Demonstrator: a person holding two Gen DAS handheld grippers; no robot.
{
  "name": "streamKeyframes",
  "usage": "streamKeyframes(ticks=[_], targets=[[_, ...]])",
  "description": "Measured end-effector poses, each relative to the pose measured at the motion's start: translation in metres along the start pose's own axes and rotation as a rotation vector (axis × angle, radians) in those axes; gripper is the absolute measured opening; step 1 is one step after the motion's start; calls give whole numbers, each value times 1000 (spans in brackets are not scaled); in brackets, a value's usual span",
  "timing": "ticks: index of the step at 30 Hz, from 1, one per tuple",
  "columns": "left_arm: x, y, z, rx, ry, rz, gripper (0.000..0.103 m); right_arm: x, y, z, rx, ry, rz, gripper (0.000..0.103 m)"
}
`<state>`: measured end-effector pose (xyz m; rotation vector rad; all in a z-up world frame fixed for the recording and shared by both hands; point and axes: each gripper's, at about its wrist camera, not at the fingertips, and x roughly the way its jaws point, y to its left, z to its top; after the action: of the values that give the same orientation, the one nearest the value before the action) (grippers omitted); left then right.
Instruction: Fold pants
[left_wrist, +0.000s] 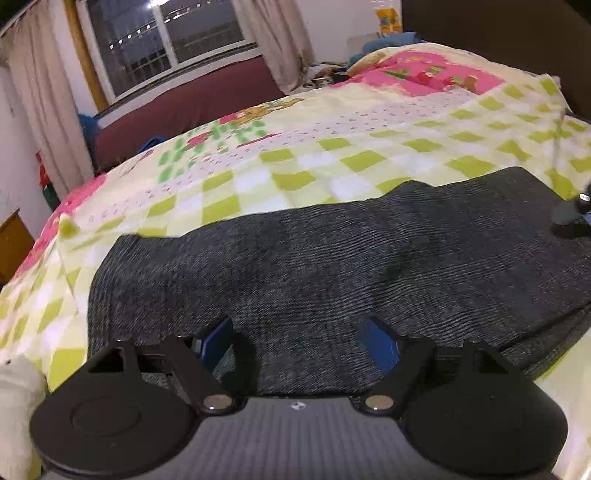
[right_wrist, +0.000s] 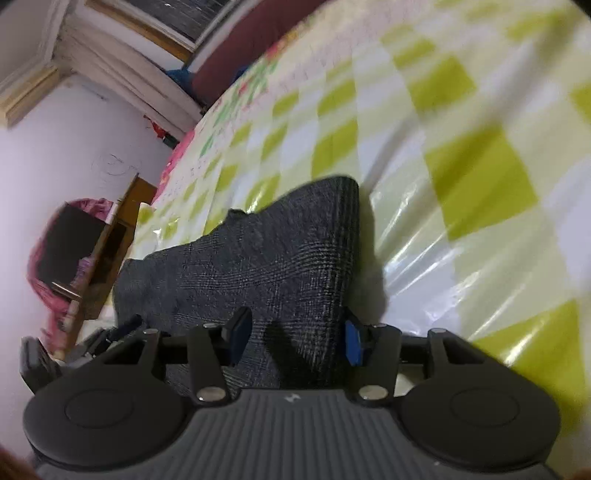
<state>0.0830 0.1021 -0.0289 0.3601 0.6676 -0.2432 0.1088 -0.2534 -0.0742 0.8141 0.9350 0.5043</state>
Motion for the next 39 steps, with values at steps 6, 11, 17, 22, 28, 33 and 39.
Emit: streamKeyframes(ticks=[6, 11, 17, 22, 28, 33, 39], targets=[[-6, -14, 12, 31, -13, -25, 91, 12, 21, 1, -4, 39, 76, 14], [2, -33, 19, 81, 24, -37, 91, 17, -7, 5, 135, 16, 68, 10], [4, -66, 33, 111, 38, -110, 90, -33, -14, 9, 107, -89, 74, 6], [4, -113, 40, 110, 33, -272, 91, -80, -47, 6, 177, -150, -48, 7], [-8, -132, 54, 154, -63, -301, 91, -94, -40, 3, 158, -140, -123, 18], [10, -103, 35, 92, 8, -231, 95, -79, -4, 2, 142, -145, -126, 10], [-13, -69, 22, -41, -50, -207, 94, -68, 109, 14, -89, -154, -113, 10]])
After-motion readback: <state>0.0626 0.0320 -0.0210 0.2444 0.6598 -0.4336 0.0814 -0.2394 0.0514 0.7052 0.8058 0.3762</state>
